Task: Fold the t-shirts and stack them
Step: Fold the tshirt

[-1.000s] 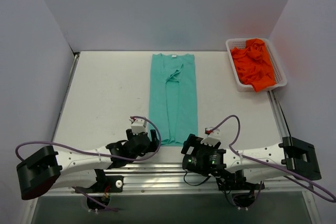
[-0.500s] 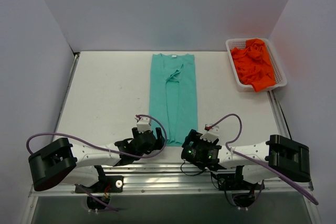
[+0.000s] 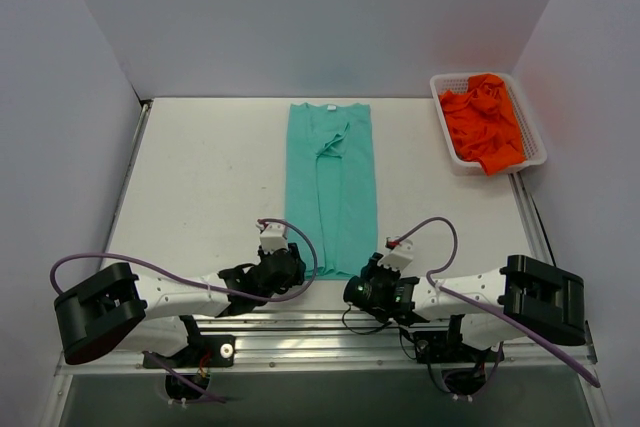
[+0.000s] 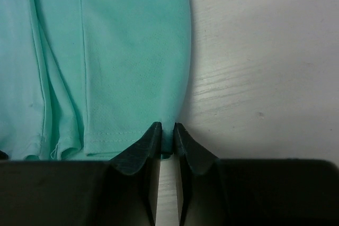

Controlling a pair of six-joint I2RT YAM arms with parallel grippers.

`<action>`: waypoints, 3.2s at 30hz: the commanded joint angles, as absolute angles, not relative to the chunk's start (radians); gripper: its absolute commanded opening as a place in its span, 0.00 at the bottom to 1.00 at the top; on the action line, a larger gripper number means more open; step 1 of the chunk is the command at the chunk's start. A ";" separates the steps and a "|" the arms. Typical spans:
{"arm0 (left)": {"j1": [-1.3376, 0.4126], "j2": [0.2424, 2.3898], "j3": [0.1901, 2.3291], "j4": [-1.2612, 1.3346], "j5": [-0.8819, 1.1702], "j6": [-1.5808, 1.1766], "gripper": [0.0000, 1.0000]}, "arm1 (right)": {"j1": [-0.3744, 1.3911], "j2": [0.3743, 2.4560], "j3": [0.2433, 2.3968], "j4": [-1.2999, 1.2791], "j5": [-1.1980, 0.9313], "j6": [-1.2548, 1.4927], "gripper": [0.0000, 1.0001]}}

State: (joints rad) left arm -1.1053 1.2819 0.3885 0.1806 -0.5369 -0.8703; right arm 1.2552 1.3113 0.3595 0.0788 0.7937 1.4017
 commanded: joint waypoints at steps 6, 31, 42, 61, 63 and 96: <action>-1.111 1.321 0.413 0.207 -0.543 -0.877 0.10 | 1.250 1.275 0.365 -0.038 0.827 1.443 0.03; -1.180 1.066 0.362 -0.080 -0.586 -0.997 0.02 | 1.411 1.230 0.457 -0.418 0.879 1.719 0.00; -1.186 0.876 0.535 -0.383 -0.666 -0.974 0.02 | 1.427 1.169 0.641 -0.661 1.006 1.727 0.00; -0.875 1.043 0.818 -0.235 -0.562 -0.675 0.02 | 1.099 1.204 0.816 -0.253 1.063 1.091 0.00; -0.824 1.077 0.825 -0.198 -0.528 -0.651 0.02 | 1.036 1.218 0.819 -0.183 1.033 1.011 0.00; -0.371 1.991 1.436 0.147 0.078 -0.523 0.93 | 0.577 2.085 1.498 -0.052 0.850 0.762 1.00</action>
State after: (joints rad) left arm -0.3882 2.0155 1.3384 0.0715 -0.0254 -0.5510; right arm 0.5949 2.1086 1.4078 0.0227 0.7837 0.7795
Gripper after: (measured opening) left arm 0.905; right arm 0.984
